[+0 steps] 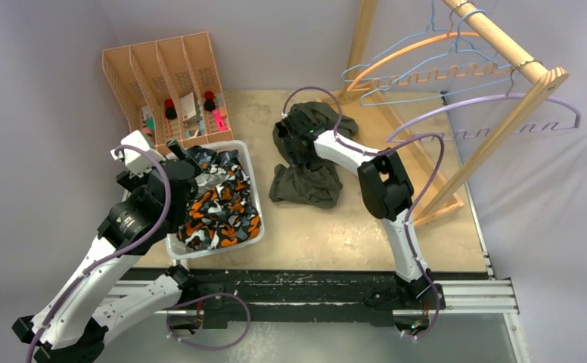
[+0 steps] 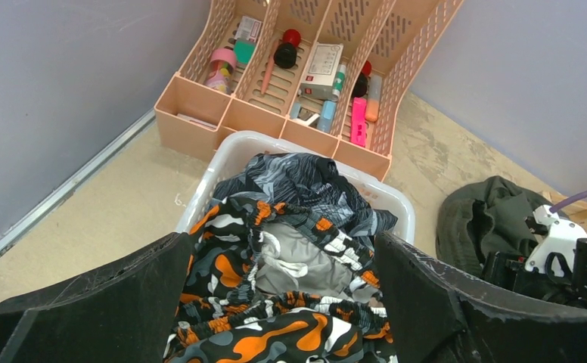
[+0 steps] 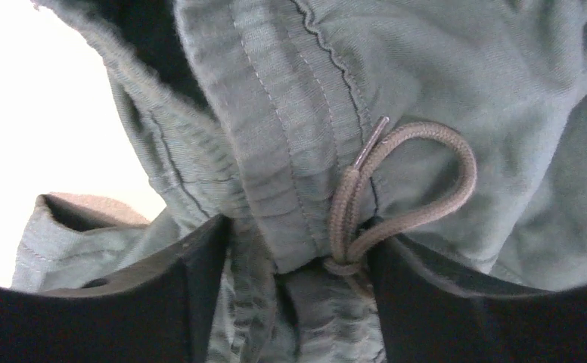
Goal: Remove the shorts from the hanger
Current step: Move the shorts to the center of the board.
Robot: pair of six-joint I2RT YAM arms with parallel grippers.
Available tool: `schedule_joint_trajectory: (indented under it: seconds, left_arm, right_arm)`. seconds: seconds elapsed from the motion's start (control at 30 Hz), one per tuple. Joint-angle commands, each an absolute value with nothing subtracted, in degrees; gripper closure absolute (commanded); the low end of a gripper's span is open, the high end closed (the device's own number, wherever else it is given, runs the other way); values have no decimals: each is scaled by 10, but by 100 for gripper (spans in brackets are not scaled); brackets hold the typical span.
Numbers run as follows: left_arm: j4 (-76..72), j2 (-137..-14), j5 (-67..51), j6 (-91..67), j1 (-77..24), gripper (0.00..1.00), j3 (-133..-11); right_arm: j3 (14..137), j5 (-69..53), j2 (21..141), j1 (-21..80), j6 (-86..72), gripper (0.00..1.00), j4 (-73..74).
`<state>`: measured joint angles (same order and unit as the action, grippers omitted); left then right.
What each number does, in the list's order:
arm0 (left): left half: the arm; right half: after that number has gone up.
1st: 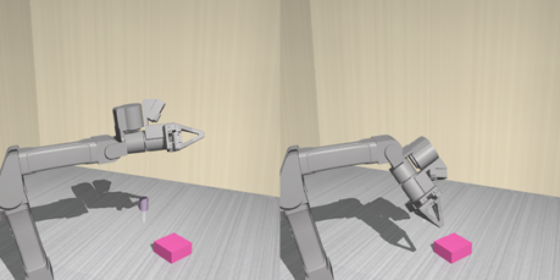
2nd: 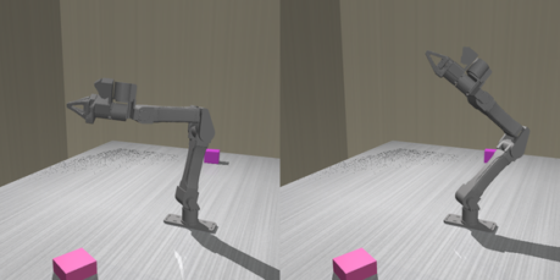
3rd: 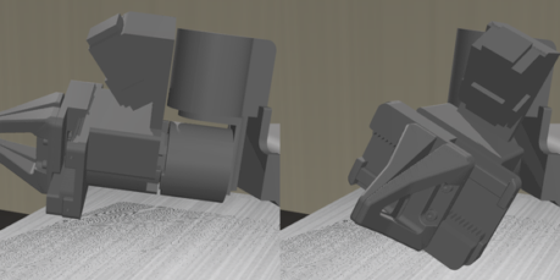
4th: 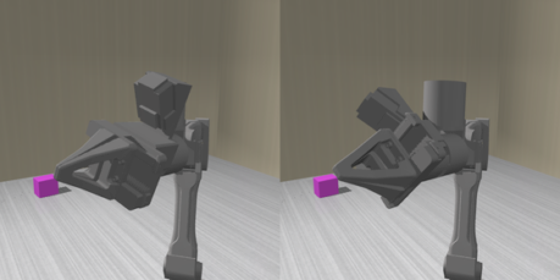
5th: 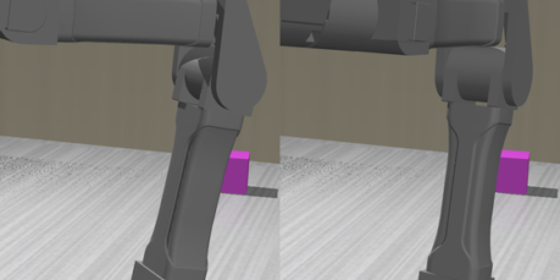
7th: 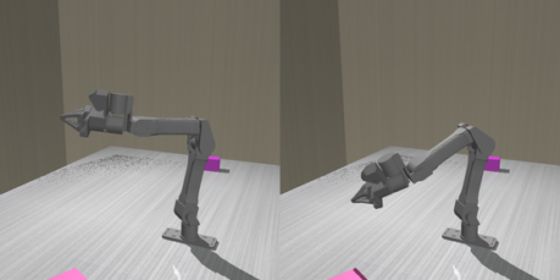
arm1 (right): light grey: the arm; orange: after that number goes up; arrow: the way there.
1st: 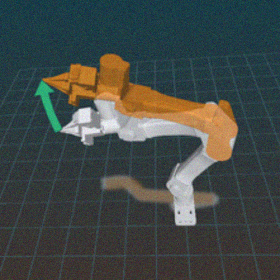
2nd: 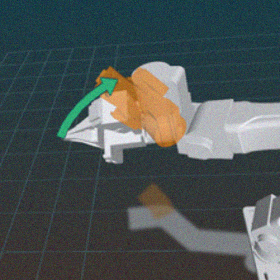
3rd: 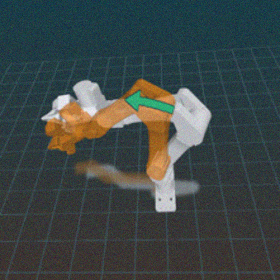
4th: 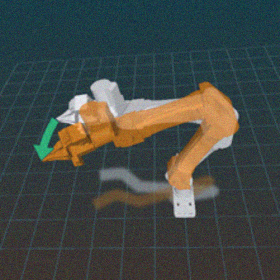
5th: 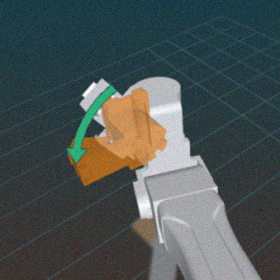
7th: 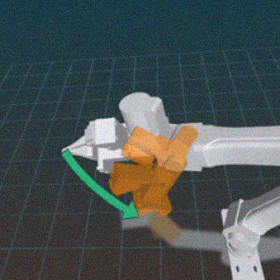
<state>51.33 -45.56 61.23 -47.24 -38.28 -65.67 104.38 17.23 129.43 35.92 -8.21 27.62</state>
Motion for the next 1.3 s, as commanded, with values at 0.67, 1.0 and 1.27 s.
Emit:
schedule_joint_trajectory:
  seconds: [0.67, 1.0, 1.27]
  left_arm:
    - [478, -463, 613, -436, -381, 11, -652]
    - [463, -454, 620, -422, -380, 11, -650]
    - [472, -457, 608, -421, -380, 11, -661]
  right_arm:
    - [913, 198, 1030, 475, -79, 100, 196]
    - [799, 128, 1013, 477, -146, 72, 234]
    - [834, 155, 1089, 473, -190, 11, 253]
